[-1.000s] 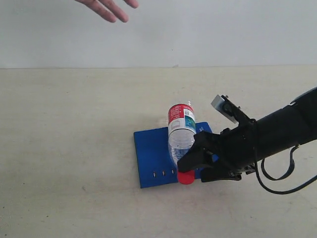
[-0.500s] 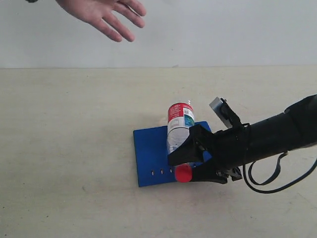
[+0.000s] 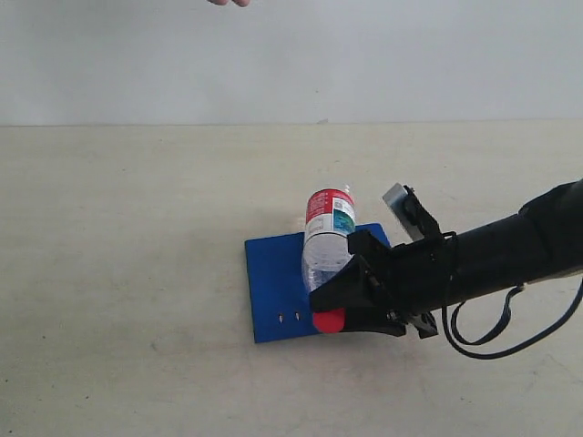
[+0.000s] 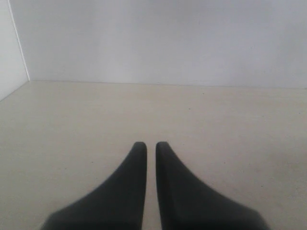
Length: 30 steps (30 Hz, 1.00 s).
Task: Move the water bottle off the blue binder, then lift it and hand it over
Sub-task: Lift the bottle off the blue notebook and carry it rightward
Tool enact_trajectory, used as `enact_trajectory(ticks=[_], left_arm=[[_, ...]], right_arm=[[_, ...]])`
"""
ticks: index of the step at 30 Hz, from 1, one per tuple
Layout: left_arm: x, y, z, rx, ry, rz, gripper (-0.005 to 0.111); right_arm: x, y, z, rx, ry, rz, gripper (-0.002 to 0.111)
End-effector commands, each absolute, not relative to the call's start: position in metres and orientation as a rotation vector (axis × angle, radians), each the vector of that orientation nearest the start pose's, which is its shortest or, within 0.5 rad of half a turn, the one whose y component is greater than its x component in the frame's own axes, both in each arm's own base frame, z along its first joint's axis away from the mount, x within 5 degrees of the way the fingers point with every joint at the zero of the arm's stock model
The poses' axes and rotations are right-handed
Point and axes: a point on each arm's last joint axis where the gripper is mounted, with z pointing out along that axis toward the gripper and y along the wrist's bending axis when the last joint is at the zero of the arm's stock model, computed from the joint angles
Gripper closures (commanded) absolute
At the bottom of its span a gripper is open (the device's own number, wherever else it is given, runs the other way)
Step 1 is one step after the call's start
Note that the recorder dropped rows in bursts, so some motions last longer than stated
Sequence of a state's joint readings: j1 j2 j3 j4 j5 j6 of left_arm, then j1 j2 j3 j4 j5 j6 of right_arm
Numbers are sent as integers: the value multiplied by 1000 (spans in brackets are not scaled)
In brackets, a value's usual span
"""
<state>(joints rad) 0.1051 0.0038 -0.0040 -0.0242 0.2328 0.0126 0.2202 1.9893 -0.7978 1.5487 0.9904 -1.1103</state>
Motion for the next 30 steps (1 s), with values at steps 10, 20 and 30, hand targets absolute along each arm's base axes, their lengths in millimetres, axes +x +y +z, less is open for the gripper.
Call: enact_trajectory(ticks=[10,20,30], left_arm=[[55,5,192,-95,1710,67,100],[55,5,192,-95,1710,67,100],[55,5,192,-95,1710,67,100]], right_arm=[[276,142,164,-354,2410,1522,108],[284,109,220,-286,2304,809,108],[273,83,274,-280,2090,435,108]])
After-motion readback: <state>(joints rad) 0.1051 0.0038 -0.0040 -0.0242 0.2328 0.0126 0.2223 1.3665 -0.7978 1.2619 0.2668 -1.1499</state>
